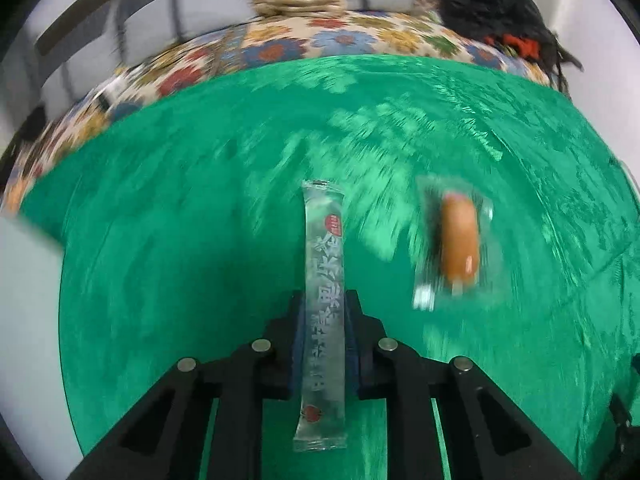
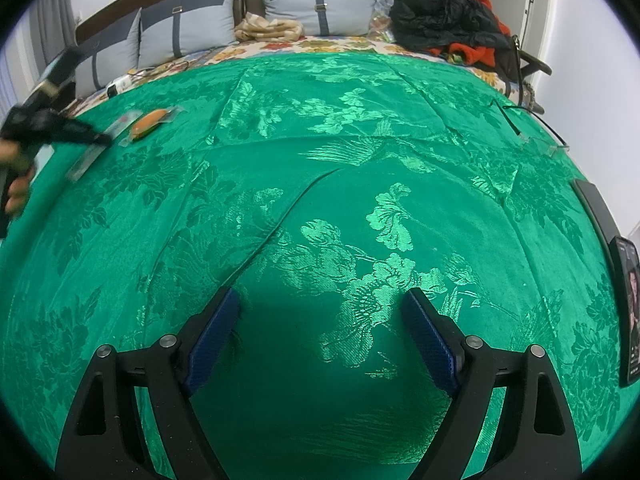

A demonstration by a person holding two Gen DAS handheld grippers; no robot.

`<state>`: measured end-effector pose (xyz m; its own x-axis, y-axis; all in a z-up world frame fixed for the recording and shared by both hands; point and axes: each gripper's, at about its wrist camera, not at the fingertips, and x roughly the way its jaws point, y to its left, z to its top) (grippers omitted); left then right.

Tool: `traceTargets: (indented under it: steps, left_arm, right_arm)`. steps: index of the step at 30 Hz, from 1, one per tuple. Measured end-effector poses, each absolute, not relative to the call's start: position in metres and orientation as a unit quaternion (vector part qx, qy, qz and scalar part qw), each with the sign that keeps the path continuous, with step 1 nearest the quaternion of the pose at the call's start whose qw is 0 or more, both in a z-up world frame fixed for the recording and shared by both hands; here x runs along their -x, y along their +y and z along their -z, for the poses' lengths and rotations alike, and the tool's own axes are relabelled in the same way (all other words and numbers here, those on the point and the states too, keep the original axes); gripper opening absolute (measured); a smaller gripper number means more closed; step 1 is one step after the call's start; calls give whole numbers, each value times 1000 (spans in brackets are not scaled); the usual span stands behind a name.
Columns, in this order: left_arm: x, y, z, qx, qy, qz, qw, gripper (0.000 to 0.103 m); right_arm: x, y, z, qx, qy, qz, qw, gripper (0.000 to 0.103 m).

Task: Organize snacks
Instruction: 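Grasp the clear jelly stick with the left gripper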

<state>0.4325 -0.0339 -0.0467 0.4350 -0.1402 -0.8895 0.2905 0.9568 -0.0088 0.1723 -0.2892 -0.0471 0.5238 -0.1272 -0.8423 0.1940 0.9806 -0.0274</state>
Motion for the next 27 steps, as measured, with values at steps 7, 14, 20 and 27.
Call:
traceTargets:
  steps: [7,14,20,27]
  left_arm:
    - [-316,23,45,-33,526,101,844,18]
    - [-270,45,51,10,494,93,864,39]
    - [-271,36,62,-26,472,65,879,90]
    - [-276,41,67,-20,457,51,888,103]
  right_arm:
    - [-173,-290,47,-35,479,92,872,88]
    - [-172,-289,47,-35,479,92,872,88]
    - [-173,-290,47,-35,479,92,872,87]
    - [-173,-290,48,-36,479,94,872,87]
